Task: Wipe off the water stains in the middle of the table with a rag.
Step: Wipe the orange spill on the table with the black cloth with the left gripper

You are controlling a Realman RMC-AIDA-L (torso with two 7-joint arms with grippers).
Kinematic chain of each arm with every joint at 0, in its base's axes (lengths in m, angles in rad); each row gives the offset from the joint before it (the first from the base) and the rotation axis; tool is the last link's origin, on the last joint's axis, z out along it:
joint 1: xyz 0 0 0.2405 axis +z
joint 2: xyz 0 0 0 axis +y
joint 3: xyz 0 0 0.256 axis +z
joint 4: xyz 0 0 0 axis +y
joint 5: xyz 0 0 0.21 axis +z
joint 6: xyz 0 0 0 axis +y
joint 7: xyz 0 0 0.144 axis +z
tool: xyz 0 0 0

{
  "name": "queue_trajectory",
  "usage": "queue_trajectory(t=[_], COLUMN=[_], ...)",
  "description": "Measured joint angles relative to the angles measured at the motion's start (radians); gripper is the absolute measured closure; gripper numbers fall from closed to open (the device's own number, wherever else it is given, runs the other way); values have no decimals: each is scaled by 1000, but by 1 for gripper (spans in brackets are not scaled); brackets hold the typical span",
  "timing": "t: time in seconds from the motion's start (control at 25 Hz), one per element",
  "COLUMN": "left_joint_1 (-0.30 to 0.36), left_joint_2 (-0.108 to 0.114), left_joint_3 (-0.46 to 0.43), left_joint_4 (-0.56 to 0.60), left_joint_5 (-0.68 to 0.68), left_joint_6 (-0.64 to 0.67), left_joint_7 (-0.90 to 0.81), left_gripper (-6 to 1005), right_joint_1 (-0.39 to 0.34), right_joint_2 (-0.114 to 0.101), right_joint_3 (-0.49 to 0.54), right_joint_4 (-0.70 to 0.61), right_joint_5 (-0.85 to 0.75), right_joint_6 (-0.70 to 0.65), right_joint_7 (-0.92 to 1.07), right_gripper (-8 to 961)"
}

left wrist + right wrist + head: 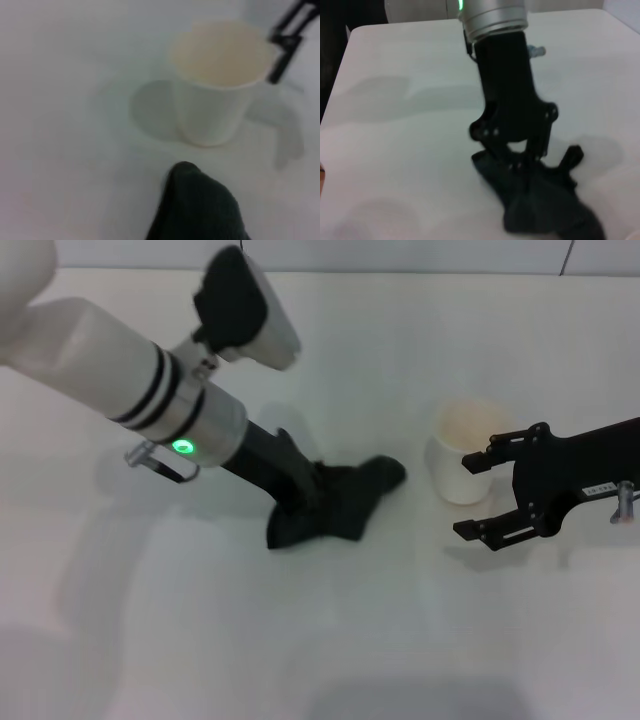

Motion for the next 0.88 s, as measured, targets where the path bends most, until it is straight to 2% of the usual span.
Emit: queue_trajectory(t=[0.12,0.2,0.32,0.44,0.52,0.56,0.68,0.76,0.88], left_joint_1=[55,114,155,172,183,188,191,191,189], left_joint_2=[2,2,6,11,12,13,18,20,16], left_joint_3=[71,102,93,29,-50,-102,-187,-225,-225], left_joint_4=[96,186,232,237,237,237,232,230,237], left_joint_5=[-22,-9,16,59,114,148,181,183,168], left_joint_6=[13,24,26,26,27,27,28,31,61], left_joint_7=[-27,-52,-65,-65,-60,-54,-40,-31,-12], left_gripper=[906,905,903,901,900,899,897,896,894], right_joint_1=[4,7,10,10,10,10,5,2,0], right_joint_2=[0,-1,-3,-7,-7,-8,-9,-9,-9], right_joint_3=[7,8,18,49,61,99,139,161,173], right_joint_4=[-6,-8,-11,-11,-11,-12,-12,-11,-7], right_joint_5=[1,3,4,4,3,1,-2,-3,-5], right_joint_6=[-4,-6,-11,-26,-33,-48,-65,-76,-80], right_joint_7=[0,0,0,1,1,0,-1,-6,-9], right_gripper=[139,139,139,140,140,140,140,140,140])
